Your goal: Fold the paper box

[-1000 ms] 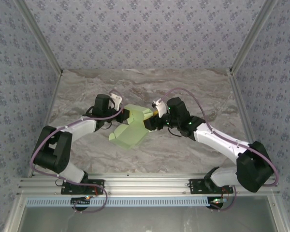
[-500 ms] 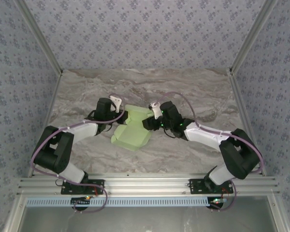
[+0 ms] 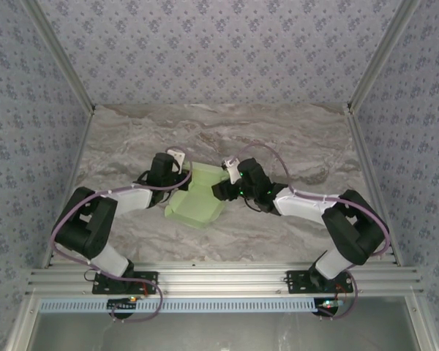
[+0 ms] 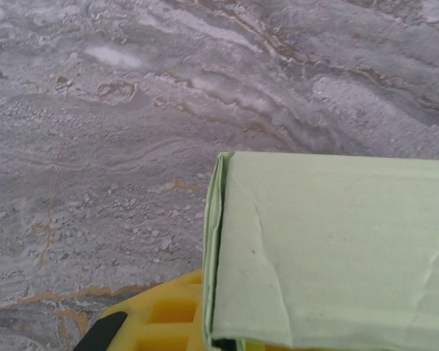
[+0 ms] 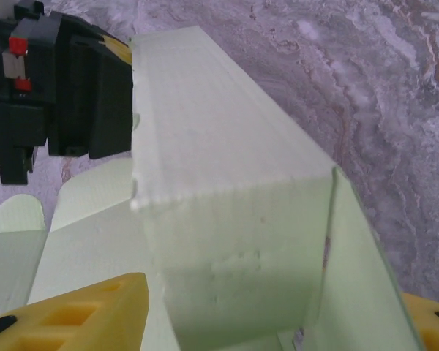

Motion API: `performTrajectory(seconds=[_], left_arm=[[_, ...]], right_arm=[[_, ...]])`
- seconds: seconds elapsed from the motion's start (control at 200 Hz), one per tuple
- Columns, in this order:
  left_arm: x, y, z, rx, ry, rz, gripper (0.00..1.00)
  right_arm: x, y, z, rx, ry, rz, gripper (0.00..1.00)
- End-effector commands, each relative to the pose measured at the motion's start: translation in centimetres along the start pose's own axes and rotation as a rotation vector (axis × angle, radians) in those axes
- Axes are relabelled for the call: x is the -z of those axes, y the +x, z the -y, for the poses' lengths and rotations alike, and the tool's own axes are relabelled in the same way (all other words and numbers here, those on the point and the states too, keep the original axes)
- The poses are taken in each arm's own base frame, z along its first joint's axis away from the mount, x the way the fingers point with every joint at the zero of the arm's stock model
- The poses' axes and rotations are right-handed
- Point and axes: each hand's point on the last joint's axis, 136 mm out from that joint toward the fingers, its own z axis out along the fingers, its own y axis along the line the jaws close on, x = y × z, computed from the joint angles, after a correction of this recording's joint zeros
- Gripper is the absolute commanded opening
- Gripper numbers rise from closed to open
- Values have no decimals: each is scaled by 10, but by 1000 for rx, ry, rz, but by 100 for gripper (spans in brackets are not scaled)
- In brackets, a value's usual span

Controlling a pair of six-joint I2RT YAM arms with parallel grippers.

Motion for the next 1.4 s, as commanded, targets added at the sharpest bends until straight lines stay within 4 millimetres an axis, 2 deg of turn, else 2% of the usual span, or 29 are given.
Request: performTrajectory(seconds=[0.0,0.23,0.37,0.515,0.61,0.735,0.859,0.929,0.989,1.169,1.274,1.394], left_arm=[[-2,-4,-11,14,-62,41,0],[-6,1,-18,16,-92,49,0],[-7,2,-18,12,-91,47,0],[-6,2,-16,10,-85,54,0],[-7,4,-15,11,-84,46,0],[-5,3,-11,-7,-93,59,0],[-4,3,-11,-20,-97,51,0],[-2,2,-11,-26,-97,58,0],[-1,1,-11,-34,-95,61,0],[2,0,-6,-45,-74,56,0],[3,0,-4,-48,-63,61,0],[6,-3,0,-50,-45,66,0]], right_arm=[[10,-4,-18,56,-122,26,59],[27,1,-28,72,-276,49,58],[35,6,-28,77,-330,40,52],[29,13,-23,83,-310,16,47],[20,13,-11,76,-226,6,41],[17,7,-4,62,-185,46,41],[38,-2,-22,84,-295,118,44],[55,-5,-24,120,-316,153,45],[67,-6,-17,156,-287,179,45],[89,-12,28,166,-112,243,47],[84,-14,47,163,-31,230,51],[65,-12,38,194,-99,179,51]])
